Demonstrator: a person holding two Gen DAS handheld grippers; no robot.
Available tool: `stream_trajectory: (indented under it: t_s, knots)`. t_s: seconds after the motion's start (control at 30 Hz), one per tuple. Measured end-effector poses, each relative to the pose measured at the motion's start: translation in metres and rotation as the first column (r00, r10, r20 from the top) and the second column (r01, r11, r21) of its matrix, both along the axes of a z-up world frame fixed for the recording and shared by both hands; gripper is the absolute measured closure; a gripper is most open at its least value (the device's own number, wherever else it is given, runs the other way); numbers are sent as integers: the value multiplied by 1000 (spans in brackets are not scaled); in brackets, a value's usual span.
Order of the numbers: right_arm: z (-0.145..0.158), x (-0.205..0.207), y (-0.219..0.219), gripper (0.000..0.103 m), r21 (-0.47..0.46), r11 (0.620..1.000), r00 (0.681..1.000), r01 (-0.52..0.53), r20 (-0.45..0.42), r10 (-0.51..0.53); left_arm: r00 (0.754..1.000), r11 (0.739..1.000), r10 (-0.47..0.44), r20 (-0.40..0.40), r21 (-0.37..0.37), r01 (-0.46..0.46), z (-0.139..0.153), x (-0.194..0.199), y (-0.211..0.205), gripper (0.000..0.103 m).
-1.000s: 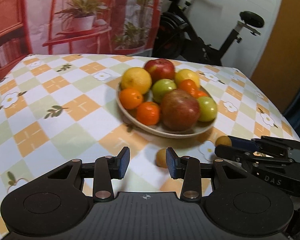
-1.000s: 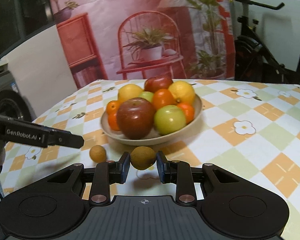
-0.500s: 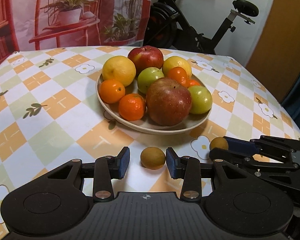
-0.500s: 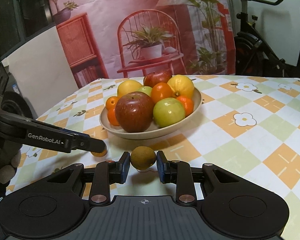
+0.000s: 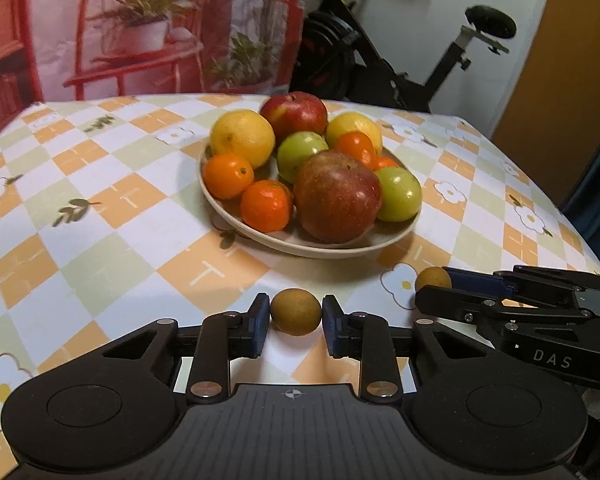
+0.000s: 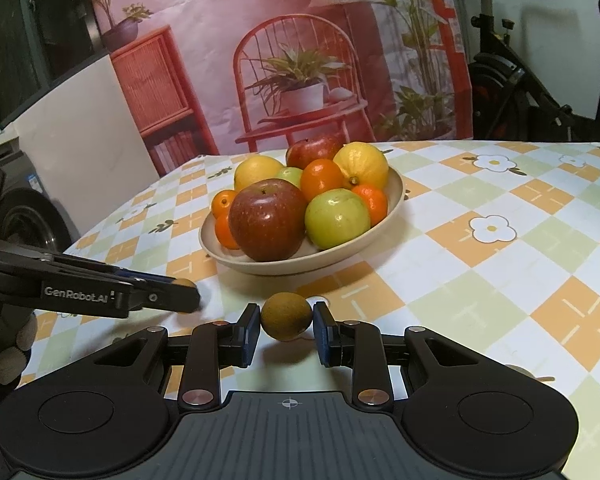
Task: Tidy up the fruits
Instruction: 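Close the left tool around the kiwi and lift it, then carry the kiwi with the left tool over the beige plate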
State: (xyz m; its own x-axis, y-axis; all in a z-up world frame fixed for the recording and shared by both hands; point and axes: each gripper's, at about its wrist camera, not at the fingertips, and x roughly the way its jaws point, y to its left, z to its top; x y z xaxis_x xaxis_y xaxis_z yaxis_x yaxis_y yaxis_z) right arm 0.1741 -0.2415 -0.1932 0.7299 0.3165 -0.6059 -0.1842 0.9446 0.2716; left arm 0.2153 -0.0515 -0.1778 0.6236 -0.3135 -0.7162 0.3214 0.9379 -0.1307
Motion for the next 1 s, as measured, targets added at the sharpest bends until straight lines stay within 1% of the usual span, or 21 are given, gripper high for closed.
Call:
stream_trajectory:
  t_s: [0.13, 0.37, 0.7, 0.87, 1.0]
  knots:
    - [0, 0, 0, 77, 0, 1000, 1000, 0, 0, 0, 1000, 1000, 20, 14, -3, -20, 0, -13, 2, 73]
    - [-1, -1, 1, 77, -5, 1000, 1000, -3, -3, 3, 1000, 1000, 2, 30, 20, -3, -1, -29, 1, 73]
    - [-1, -1, 1, 77, -3, 1000, 1000, -4, -2, 4, 999, 1000, 12, 42, 13, -12, 3, -29, 4, 73]
    - [1, 1, -1, 77, 1, 1000, 1000, 19, -7, -19, 998, 1000, 6, 64, 15, -7, 16, -23, 5, 73]
    - [6, 3, -3, 77, 4, 1000, 1000, 23, -9, -23, 995, 1000, 8, 95, -11, -7, 37, -15, 10, 73]
